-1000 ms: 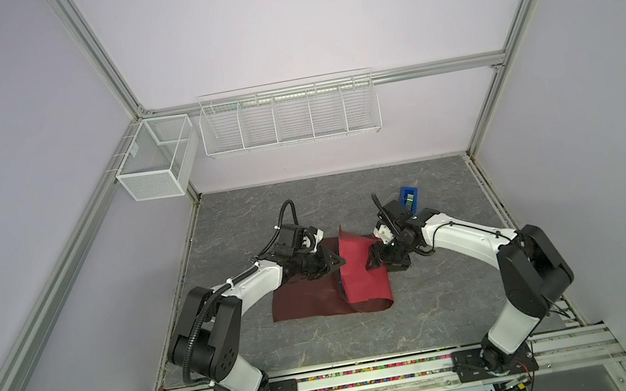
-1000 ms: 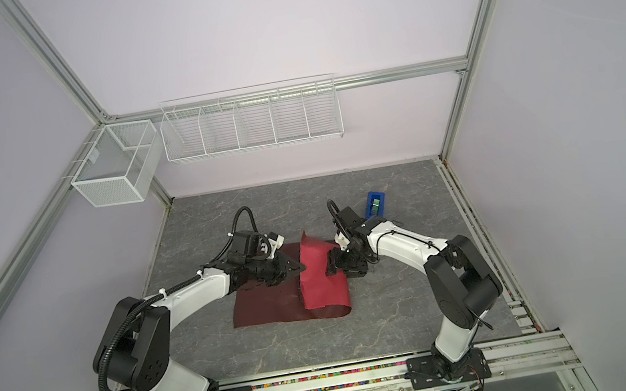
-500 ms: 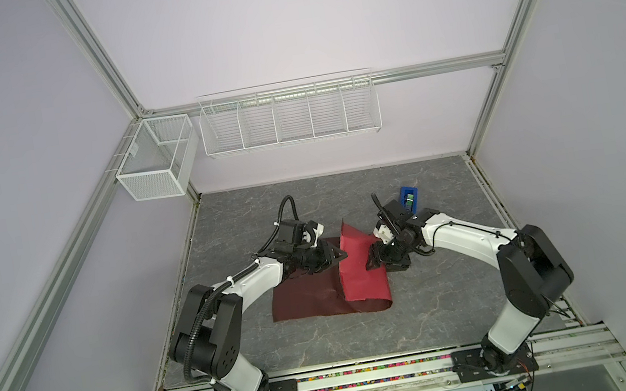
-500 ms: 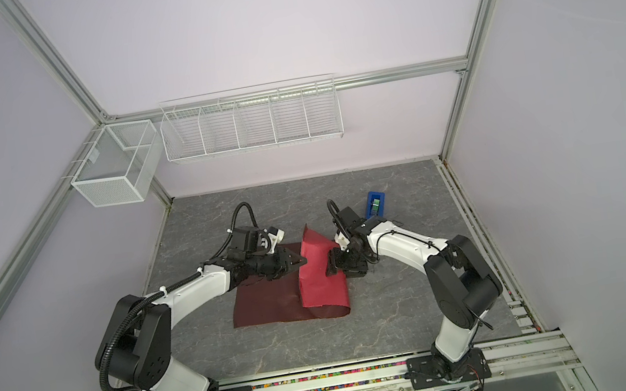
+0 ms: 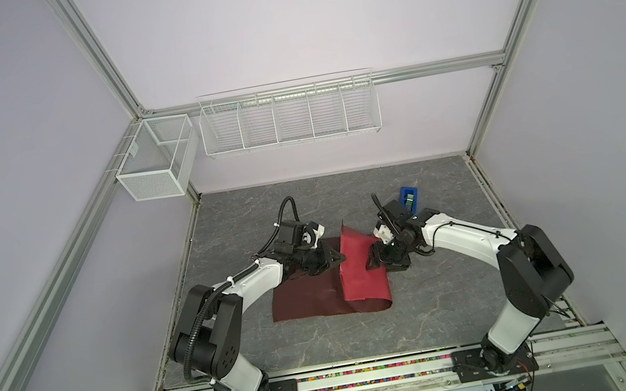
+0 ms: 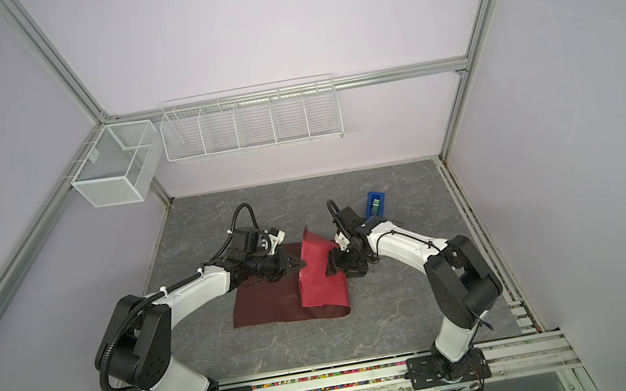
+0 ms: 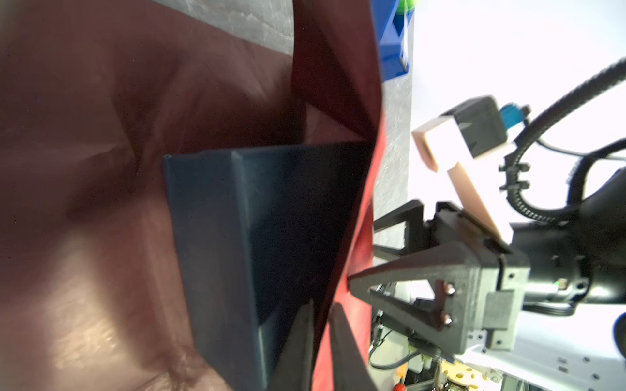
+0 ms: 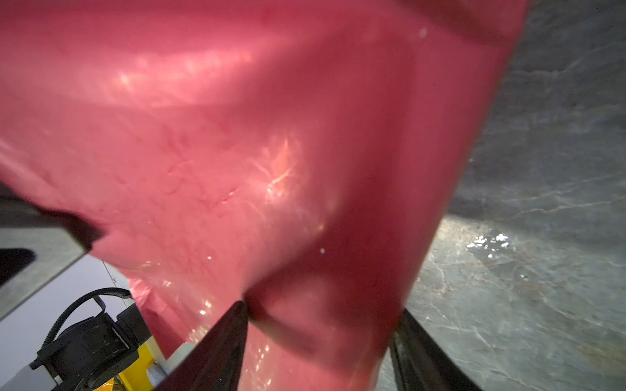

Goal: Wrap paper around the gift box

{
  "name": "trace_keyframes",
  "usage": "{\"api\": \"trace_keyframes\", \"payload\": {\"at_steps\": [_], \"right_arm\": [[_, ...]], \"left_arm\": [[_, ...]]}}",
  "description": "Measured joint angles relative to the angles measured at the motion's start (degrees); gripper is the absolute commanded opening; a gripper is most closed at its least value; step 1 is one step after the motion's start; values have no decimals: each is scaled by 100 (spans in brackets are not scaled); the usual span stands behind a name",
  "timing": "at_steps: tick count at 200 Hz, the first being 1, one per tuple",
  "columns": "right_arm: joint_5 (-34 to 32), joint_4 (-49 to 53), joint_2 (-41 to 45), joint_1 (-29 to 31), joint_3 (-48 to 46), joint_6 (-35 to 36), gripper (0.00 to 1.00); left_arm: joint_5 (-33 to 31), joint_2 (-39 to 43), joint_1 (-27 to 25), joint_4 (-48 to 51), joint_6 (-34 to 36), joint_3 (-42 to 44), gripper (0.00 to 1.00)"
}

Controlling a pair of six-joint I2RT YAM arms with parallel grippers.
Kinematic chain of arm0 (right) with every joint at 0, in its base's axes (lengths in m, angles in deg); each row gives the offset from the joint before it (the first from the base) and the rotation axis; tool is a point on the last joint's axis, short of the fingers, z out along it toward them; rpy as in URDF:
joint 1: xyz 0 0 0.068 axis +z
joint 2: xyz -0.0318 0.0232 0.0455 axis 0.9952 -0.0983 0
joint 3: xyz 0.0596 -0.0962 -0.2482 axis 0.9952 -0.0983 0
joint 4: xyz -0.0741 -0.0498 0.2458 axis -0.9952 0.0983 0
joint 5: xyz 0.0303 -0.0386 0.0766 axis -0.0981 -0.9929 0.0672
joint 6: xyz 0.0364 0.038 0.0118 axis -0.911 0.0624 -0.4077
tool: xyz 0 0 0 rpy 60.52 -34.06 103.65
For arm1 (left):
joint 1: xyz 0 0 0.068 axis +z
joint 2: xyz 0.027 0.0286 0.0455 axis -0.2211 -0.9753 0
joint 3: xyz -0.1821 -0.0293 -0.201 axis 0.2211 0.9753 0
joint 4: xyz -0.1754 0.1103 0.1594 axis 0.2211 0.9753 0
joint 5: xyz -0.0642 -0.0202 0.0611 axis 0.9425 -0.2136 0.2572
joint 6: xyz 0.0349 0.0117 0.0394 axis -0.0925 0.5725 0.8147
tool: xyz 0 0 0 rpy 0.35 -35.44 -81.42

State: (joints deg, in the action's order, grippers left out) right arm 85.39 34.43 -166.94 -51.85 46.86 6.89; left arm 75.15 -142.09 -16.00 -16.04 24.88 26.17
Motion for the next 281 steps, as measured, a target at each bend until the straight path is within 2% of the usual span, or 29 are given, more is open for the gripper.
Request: {"api": "trace_keyframes", "payload": {"at_steps": [18,66,139,281], "right_arm": [[-24,37,63,0,0,0,68],[-179,179,435,-2,70,-2,71],[-192,249,522,-7,127,-4,71],[-170,125,76,-20,138,-15,67]], "left_arm": [[-83,11,0,149,81,0,0],[-544,267,0,831,345,-11,0],[-981,299,0,1246,608,-68,0],[-1001,4,22,1266,861,-328,0]]}}
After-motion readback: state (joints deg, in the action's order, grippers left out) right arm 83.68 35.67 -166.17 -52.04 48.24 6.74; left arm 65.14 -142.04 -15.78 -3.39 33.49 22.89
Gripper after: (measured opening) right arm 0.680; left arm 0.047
